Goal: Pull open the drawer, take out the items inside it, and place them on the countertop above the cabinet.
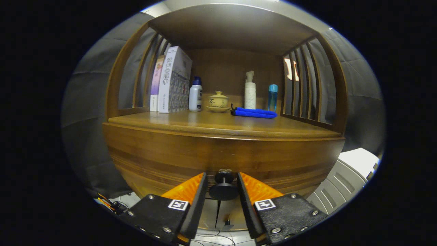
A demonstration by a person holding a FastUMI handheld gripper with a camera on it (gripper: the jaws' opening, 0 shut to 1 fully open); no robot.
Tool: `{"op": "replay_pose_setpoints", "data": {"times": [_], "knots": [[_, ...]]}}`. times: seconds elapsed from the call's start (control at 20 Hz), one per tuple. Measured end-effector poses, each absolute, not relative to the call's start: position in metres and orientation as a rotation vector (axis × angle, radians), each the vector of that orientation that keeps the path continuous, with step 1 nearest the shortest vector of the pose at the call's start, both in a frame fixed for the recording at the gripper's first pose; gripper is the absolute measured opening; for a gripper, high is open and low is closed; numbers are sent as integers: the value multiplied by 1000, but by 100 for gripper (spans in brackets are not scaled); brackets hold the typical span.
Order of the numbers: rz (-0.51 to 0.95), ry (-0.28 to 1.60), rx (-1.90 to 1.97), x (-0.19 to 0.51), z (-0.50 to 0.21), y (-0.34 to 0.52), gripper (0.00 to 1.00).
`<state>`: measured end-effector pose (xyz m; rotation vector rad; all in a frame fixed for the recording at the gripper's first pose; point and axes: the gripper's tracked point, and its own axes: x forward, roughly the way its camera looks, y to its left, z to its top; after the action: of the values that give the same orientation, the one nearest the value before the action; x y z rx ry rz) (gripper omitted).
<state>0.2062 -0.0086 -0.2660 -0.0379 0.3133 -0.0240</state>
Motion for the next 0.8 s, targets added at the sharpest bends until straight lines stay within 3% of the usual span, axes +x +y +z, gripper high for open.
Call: {"op": "replay_pose_setpoints", "data": {"times": [0.45,0.8], "knots": [[-7,302,-12,203,-270,-10,28],[-9,329,17,146,-267,-7,26]]}}
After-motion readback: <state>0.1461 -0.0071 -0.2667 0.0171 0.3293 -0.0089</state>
